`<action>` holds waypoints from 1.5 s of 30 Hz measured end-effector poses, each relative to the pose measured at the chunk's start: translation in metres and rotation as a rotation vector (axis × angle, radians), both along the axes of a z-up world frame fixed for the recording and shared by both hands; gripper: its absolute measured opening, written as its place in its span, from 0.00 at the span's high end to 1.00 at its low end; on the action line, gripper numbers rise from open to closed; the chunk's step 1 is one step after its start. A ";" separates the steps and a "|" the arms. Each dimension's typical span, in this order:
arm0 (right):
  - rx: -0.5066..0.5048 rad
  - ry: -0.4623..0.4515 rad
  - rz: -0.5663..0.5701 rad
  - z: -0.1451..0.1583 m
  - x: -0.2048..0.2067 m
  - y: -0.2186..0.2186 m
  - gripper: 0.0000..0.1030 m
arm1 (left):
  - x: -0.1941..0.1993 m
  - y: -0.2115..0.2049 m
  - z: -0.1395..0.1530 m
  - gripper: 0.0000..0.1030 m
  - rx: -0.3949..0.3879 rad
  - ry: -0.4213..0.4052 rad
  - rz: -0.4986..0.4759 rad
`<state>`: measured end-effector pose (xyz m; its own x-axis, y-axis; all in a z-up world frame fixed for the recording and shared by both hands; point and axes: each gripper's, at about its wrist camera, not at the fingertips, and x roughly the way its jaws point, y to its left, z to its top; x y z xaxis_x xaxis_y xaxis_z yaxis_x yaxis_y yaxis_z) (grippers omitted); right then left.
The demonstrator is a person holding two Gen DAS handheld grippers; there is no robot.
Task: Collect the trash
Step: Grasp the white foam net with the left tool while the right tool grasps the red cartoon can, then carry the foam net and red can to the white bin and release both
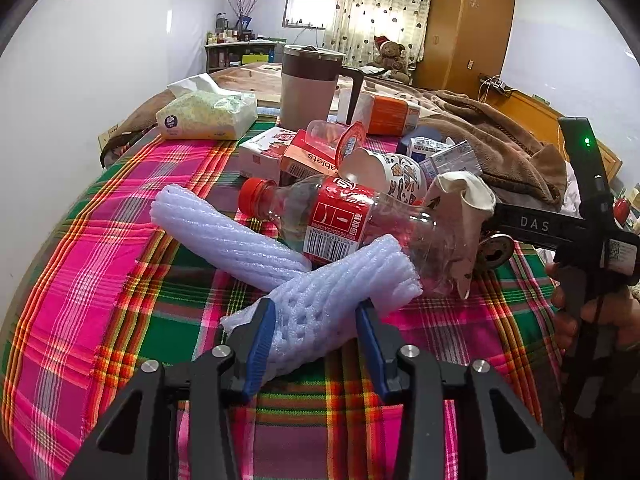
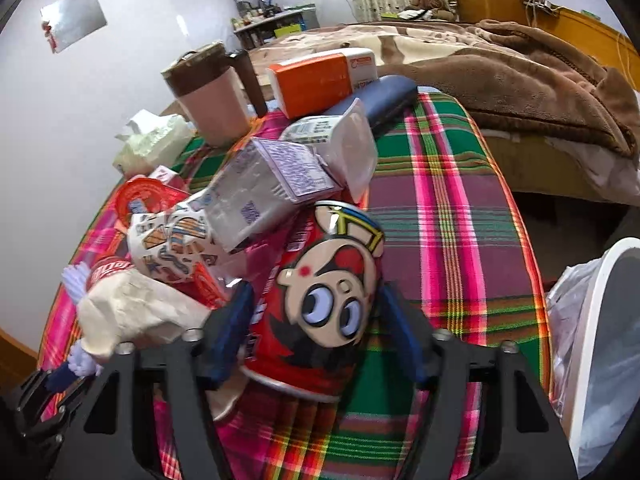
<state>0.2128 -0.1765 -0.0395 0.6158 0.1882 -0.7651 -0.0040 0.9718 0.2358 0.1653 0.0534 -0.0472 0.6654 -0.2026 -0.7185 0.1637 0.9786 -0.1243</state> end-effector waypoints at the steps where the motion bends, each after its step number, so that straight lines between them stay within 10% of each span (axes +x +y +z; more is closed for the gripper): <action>1: -0.003 -0.003 0.001 0.000 -0.001 0.000 0.40 | -0.002 0.001 0.001 0.62 -0.006 0.000 0.002; 45: 0.059 -0.272 -0.105 0.066 -0.131 -0.102 0.47 | -0.057 -0.105 0.062 0.73 -0.086 -0.124 -0.190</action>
<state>0.0815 -0.2781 0.0263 0.8150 0.1518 -0.5592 0.0252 0.9549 0.2960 0.1082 -0.0513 0.0143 0.6917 -0.3890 -0.6085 0.3628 0.9157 -0.1730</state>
